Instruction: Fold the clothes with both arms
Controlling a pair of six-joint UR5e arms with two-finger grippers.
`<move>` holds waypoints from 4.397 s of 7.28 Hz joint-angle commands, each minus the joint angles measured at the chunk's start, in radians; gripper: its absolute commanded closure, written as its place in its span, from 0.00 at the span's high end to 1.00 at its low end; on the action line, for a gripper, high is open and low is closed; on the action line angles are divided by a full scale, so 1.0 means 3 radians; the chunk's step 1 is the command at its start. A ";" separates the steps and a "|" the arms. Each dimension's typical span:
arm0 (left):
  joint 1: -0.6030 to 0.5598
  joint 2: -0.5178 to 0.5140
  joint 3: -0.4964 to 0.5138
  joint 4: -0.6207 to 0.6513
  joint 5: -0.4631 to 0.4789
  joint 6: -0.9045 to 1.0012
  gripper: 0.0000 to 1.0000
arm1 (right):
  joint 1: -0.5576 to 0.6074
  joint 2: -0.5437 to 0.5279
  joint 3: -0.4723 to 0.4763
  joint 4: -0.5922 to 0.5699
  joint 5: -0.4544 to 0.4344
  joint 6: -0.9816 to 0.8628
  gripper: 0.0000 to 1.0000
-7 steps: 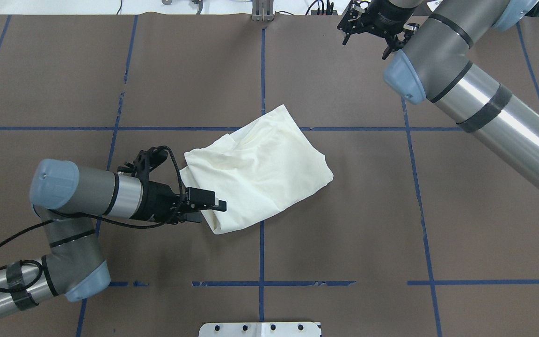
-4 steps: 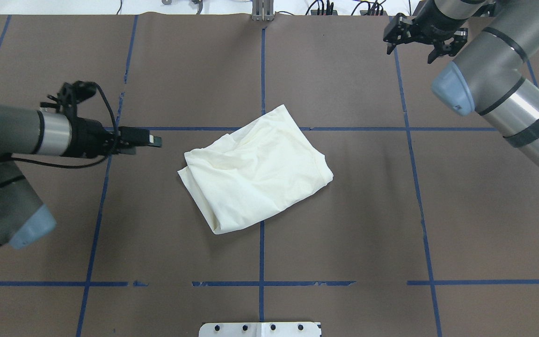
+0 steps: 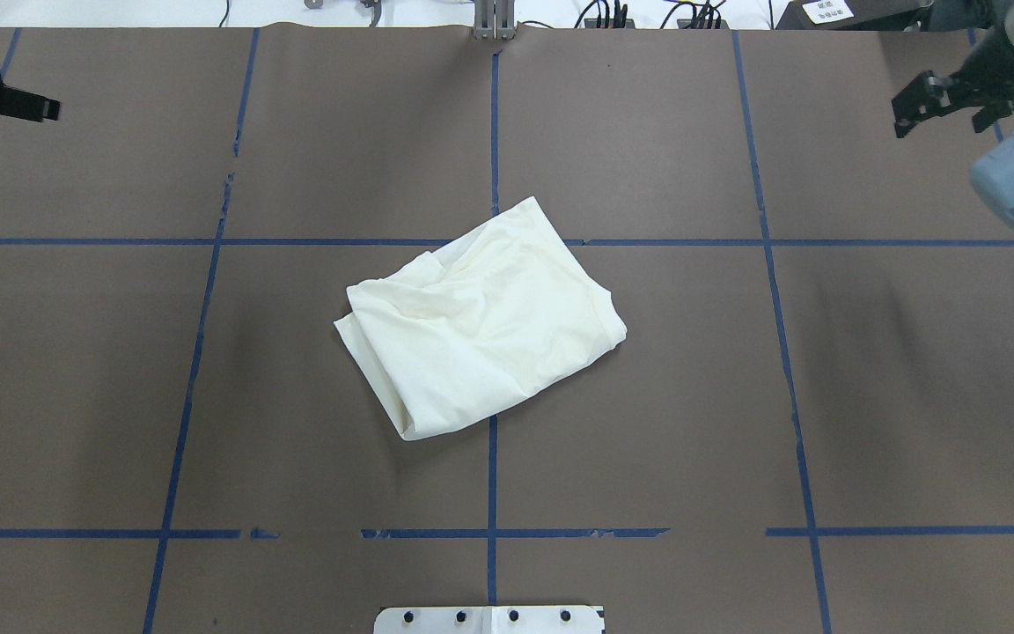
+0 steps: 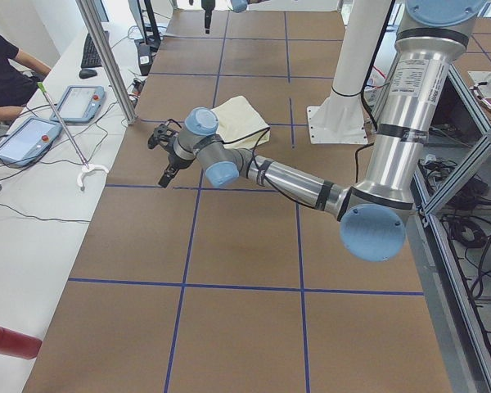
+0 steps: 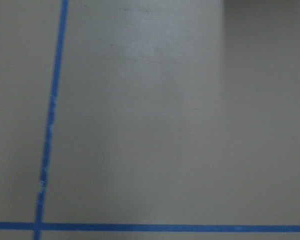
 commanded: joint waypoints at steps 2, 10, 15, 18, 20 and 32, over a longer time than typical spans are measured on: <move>-0.0459 0.0097 -0.0003 0.1058 0.0069 0.1665 1.00 | 0.0631 -0.0673 -0.0029 -0.0010 0.0435 -0.1279 1.00; -0.1105 0.0747 0.0338 0.1347 -0.0924 0.2205 1.00 | 0.1241 -0.1442 0.0135 -0.0061 0.0795 -0.1783 1.00; -0.1085 0.0762 0.0299 0.1357 -0.0975 0.1818 1.00 | 0.1400 -0.1739 0.0345 -0.0056 0.0841 -0.1752 1.00; -0.1085 0.0752 0.0289 0.1357 -0.0975 0.1818 1.00 | 0.1258 -0.1683 0.0564 -0.0010 0.0795 -0.1079 1.00; -0.1079 0.0747 0.0299 0.1337 -0.0975 0.1757 1.00 | 0.1150 -0.1627 0.0554 0.0031 0.0744 -0.1067 1.00; -0.1079 0.0747 0.0289 0.1322 -0.0975 0.1618 1.00 | 0.1063 -0.1601 0.0559 0.0041 0.0744 -0.1067 1.00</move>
